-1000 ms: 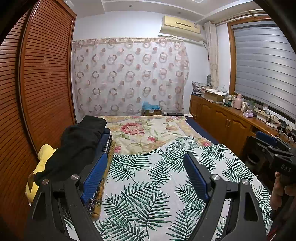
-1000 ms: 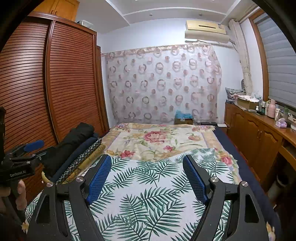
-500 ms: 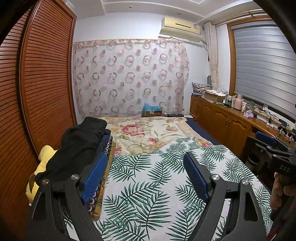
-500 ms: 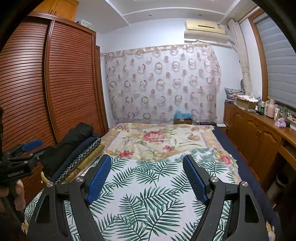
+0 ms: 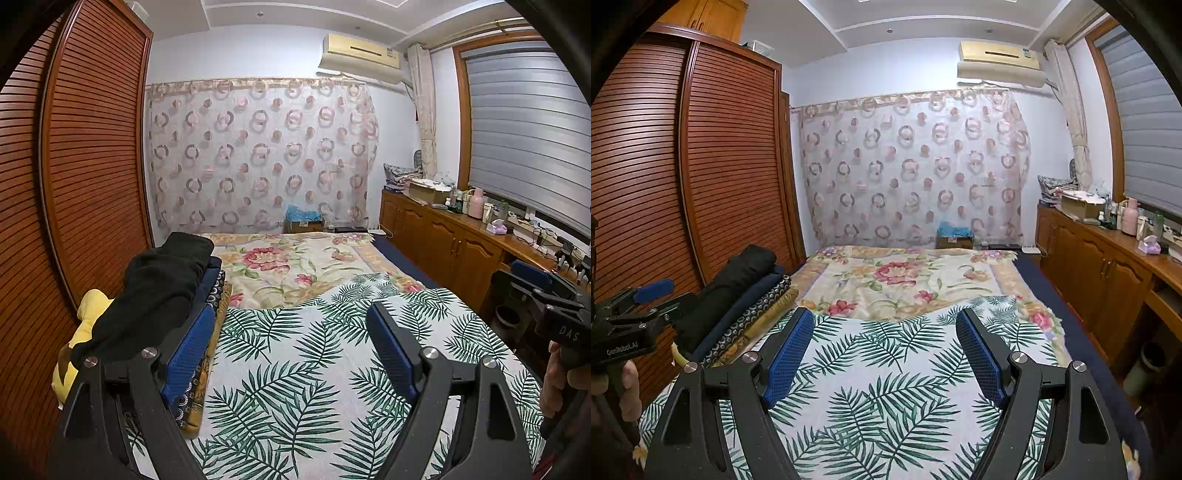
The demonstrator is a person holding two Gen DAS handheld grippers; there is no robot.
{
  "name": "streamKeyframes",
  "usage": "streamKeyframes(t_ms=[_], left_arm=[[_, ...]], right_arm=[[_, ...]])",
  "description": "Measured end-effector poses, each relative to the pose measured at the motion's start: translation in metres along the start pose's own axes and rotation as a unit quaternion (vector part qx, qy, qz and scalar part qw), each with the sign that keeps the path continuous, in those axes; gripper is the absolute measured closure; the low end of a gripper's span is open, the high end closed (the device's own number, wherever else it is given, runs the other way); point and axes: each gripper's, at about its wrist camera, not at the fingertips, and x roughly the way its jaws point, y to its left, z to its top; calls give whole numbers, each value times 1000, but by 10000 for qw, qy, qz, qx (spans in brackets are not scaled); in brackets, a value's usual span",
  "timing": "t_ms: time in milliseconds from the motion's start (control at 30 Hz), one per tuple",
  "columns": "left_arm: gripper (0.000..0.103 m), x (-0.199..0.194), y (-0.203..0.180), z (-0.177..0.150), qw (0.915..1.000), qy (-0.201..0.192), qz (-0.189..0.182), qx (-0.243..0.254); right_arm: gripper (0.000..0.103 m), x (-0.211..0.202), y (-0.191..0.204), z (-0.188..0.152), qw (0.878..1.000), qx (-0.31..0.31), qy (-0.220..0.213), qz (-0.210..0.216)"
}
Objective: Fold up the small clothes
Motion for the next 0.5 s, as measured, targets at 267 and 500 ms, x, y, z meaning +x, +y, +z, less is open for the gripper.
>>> streamKeyframes(t_ms=[267,500], left_arm=[[18,0,0,-1,10000,-1,-2,0],[18,0,0,-1,10000,-5,0,2]], right_arm=[[22,-1,-2,0,10000,-4,-2,8],[22,-3,-5,1,10000,-5,-3,-1]])
